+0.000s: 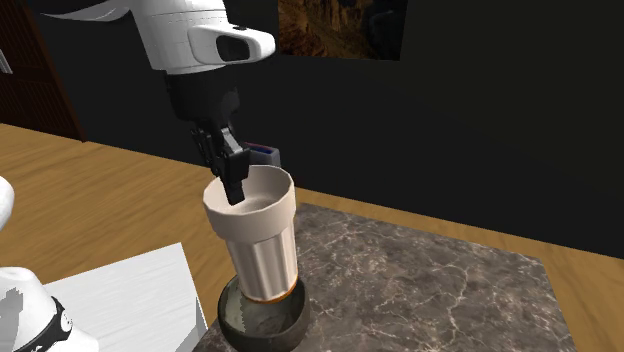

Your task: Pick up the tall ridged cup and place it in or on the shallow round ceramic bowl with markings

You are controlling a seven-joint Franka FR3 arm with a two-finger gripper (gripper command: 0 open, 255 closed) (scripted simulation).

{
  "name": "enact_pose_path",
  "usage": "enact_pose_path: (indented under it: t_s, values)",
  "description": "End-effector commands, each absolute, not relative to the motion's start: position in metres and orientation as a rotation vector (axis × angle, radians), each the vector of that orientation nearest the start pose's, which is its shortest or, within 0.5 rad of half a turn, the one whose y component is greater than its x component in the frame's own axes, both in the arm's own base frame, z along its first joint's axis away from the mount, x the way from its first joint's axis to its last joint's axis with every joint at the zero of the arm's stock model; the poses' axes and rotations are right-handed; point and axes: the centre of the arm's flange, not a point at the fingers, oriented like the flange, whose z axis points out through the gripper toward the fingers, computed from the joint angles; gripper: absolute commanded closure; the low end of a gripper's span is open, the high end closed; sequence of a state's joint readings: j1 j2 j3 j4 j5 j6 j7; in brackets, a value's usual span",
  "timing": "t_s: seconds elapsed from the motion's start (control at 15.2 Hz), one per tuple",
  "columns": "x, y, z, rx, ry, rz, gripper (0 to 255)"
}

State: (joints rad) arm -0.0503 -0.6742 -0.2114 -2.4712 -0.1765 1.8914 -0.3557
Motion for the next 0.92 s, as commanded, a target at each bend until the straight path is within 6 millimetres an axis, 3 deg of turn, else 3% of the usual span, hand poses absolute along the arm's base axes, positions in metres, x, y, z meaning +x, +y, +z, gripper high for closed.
enact_pose_path:
  t_s: [0.0, 0.26, 0.79, 0.86]
  values:
    - [0.344, -0.115, 0.51, -3.188, -0.291, -0.117, 255]
    - [0.344, -0.115, 0.486, -3.188, -0.291, -0.117, 255]
    - [0.344, -0.115, 0.486, -3.188, -0.291, -0.117, 255]
    - [0.344, -0.115, 0.486, -3.188, -0.291, -0.117, 0]
